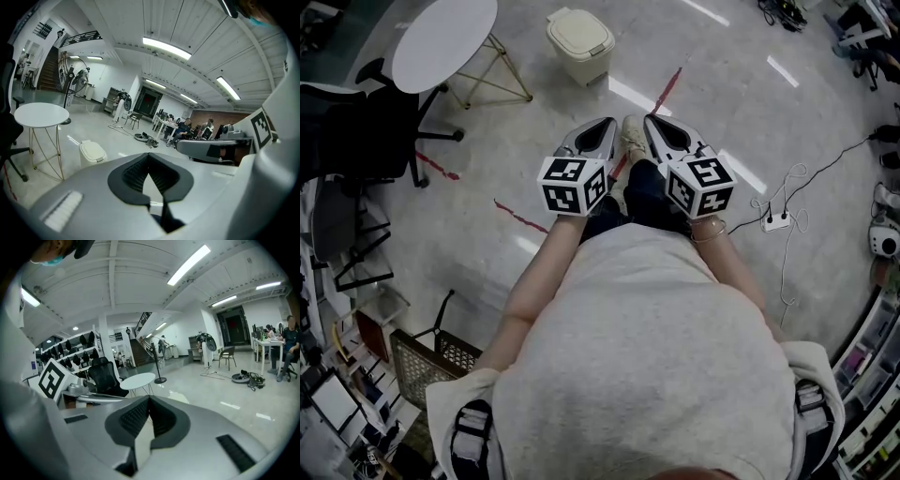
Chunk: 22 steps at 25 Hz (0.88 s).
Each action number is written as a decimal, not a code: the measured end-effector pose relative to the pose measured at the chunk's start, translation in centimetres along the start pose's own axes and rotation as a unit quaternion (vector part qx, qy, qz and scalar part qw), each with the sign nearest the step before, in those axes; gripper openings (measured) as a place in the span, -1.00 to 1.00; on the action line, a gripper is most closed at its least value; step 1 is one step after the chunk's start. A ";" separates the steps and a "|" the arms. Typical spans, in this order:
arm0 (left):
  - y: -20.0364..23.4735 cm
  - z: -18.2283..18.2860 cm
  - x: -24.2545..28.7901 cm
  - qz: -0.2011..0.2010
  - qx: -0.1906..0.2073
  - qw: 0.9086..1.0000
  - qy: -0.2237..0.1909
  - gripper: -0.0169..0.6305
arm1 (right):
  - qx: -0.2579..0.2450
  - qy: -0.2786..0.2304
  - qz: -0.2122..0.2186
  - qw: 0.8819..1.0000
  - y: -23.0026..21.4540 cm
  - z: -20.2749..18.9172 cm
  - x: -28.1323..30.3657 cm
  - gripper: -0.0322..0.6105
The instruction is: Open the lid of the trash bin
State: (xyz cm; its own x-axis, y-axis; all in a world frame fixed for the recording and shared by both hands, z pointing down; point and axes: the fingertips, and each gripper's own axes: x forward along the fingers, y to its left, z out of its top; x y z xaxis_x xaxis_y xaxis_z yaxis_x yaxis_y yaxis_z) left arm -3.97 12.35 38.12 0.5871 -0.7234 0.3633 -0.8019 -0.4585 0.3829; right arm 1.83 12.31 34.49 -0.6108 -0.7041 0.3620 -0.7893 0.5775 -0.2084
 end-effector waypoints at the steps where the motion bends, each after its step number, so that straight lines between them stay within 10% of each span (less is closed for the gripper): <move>1: 0.4 0.3 0.3 0.002 -0.001 1.000 -0.001 -0.92 | -0.003 -0.001 0.003 1.000 -0.2 0.3 0.5 -0.88; 22: 11.5 12.5 18.3 0.080 -0.026 0.996 -0.030 -0.92 | -0.030 0.005 0.075 0.997 -16.1 10.9 17.8 -0.88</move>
State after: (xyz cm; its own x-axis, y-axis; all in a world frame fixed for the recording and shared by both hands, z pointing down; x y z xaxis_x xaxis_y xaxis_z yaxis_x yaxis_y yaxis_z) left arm -3.79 -12.62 38.55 0.4433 -0.8157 0.3717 -0.8769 -0.3087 0.3684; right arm 2.98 -14.04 34.43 -0.7214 -0.6039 0.3391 -0.6834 0.7001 -0.2070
